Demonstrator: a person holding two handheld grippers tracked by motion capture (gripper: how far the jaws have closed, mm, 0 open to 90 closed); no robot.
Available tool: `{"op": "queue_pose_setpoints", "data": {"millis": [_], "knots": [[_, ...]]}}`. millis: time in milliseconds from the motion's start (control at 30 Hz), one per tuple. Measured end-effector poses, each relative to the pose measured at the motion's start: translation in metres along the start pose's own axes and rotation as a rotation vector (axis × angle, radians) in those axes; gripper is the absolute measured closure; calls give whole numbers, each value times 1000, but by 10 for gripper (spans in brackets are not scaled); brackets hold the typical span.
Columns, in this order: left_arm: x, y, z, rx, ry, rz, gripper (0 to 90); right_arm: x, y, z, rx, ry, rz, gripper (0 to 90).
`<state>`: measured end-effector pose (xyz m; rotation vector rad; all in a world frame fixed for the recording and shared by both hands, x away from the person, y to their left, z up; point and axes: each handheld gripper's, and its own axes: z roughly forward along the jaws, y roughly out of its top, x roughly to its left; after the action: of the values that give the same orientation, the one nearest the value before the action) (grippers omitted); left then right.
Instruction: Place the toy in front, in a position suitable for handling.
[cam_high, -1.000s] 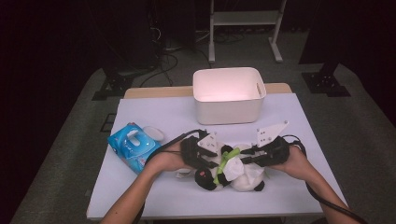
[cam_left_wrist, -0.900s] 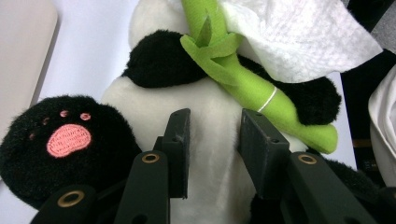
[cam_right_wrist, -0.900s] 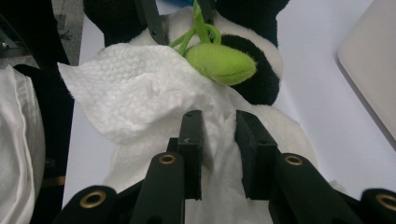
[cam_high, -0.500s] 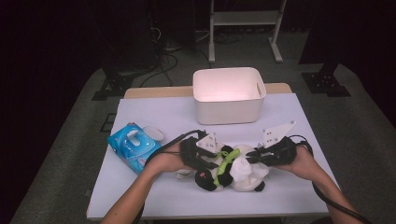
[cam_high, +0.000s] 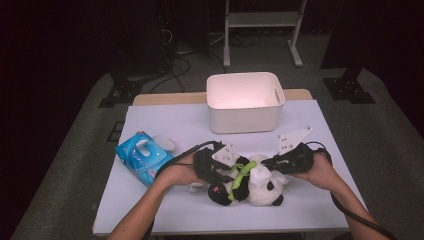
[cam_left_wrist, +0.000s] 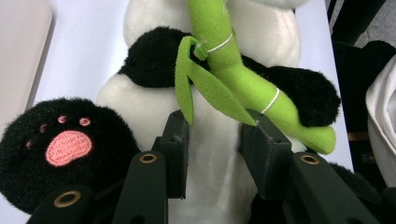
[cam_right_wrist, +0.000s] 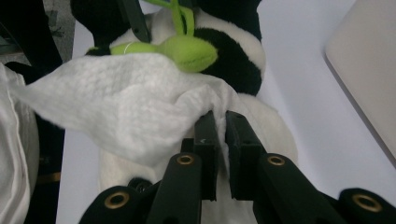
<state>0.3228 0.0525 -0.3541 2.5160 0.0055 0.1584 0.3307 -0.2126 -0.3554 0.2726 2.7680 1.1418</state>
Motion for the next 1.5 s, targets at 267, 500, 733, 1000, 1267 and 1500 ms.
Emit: {"op": "queue_pose_setpoints", "data": {"millis": [267,500,733,1000,1267,1500], "knots": [[1,-1,0,-2,-1,-1,620,-2,-10,-5,-5,0,35,830],[5,3,2,16,7,-6,620,7,0,-4,-24,14,3,823],[7,3,3,22,4,-20,620,20,11,8,-15,36,-44,817],[10,2,2,13,8,-40,618,21,-5,-3,-24,22,-12,824],[15,5,5,36,22,-58,617,26,8,12,-17,37,-50,824],[17,3,5,25,15,-77,618,27,10,19,-17,53,-64,827]]}}
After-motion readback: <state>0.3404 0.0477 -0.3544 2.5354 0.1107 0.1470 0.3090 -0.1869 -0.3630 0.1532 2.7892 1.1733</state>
